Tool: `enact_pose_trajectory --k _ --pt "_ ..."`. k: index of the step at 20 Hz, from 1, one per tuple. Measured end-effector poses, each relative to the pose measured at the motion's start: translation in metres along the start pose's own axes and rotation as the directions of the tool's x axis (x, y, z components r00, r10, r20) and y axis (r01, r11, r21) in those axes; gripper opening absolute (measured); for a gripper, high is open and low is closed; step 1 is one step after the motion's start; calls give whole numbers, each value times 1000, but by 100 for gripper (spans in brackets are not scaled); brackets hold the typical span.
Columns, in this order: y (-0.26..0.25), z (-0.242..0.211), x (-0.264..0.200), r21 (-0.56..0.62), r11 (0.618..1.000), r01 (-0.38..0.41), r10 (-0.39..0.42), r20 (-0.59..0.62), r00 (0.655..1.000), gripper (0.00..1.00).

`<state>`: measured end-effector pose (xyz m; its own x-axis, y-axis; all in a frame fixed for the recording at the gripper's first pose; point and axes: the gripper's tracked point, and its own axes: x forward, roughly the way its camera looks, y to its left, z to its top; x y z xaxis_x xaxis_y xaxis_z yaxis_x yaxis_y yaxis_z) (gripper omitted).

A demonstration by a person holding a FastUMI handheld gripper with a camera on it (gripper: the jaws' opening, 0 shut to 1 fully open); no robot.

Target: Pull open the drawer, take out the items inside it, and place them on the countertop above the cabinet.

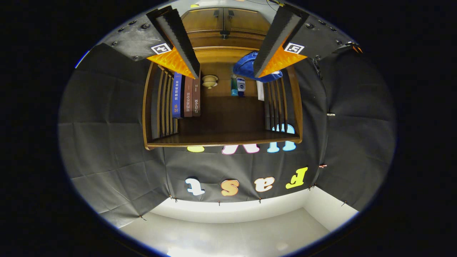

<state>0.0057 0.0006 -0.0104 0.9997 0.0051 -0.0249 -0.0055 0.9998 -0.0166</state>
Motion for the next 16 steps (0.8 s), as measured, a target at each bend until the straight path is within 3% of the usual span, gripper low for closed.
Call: enact_pose_trajectory --k 6,16 --pt "0 -31 15 -6 1000 19 -19 -34 999 99" --pt "1 -137 47 -2 999 40 -40 -119 992 99"
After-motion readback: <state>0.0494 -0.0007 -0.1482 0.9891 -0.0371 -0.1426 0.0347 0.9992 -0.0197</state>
